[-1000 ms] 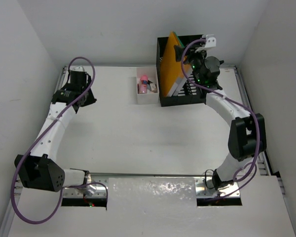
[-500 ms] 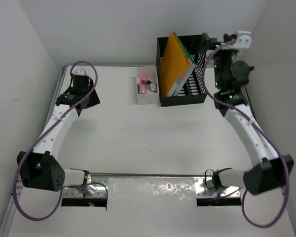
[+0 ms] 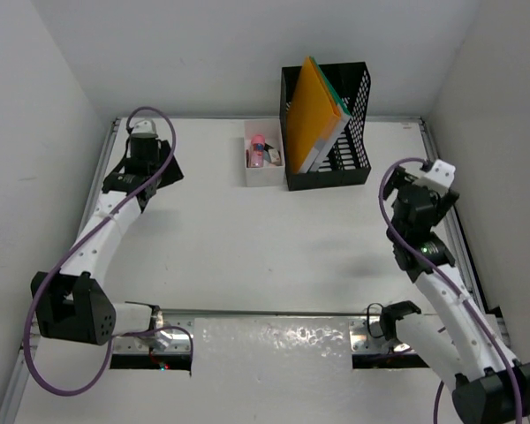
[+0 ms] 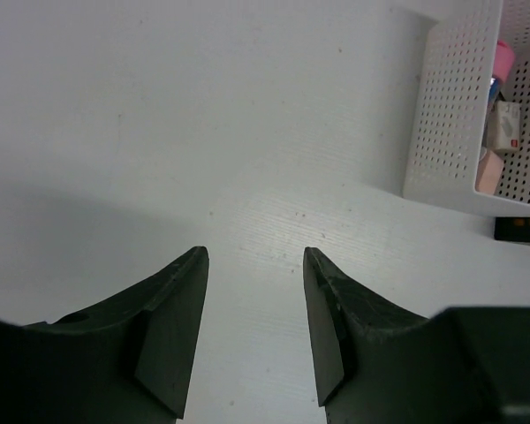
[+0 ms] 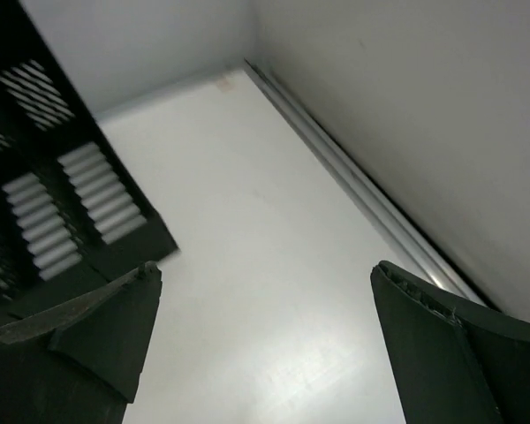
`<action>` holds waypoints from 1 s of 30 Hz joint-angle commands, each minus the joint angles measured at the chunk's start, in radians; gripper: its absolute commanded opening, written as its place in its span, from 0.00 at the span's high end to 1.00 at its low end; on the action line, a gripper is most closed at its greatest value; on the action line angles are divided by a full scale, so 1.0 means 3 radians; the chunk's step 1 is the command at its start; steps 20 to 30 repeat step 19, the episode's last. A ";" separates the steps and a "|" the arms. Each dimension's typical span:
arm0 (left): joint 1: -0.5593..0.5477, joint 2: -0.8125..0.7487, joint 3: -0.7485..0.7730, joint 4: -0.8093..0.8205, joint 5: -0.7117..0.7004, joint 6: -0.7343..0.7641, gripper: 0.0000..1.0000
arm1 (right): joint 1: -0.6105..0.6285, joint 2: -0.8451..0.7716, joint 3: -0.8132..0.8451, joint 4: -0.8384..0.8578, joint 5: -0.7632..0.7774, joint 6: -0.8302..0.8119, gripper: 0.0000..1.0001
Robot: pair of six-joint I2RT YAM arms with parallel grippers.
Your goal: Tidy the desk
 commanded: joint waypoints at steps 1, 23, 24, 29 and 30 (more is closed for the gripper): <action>-0.0010 -0.0113 -0.0042 0.0286 0.0064 0.0037 0.55 | 0.0009 -0.0267 -0.0210 -0.0793 0.0276 0.0718 0.01; -0.0025 -0.0384 -0.0605 0.0521 0.0055 0.0185 0.56 | 0.0009 -0.0283 -0.0605 -0.1969 0.0020 0.1466 0.01; -0.0025 -0.0384 -0.0605 0.0521 0.0055 0.0185 0.56 | 0.0009 -0.0283 -0.0605 -0.1969 0.0020 0.1466 0.01; -0.0025 -0.0384 -0.0605 0.0521 0.0055 0.0185 0.56 | 0.0009 -0.0283 -0.0605 -0.1969 0.0020 0.1466 0.01; -0.0025 -0.0384 -0.0605 0.0521 0.0055 0.0185 0.56 | 0.0009 -0.0283 -0.0605 -0.1969 0.0020 0.1466 0.01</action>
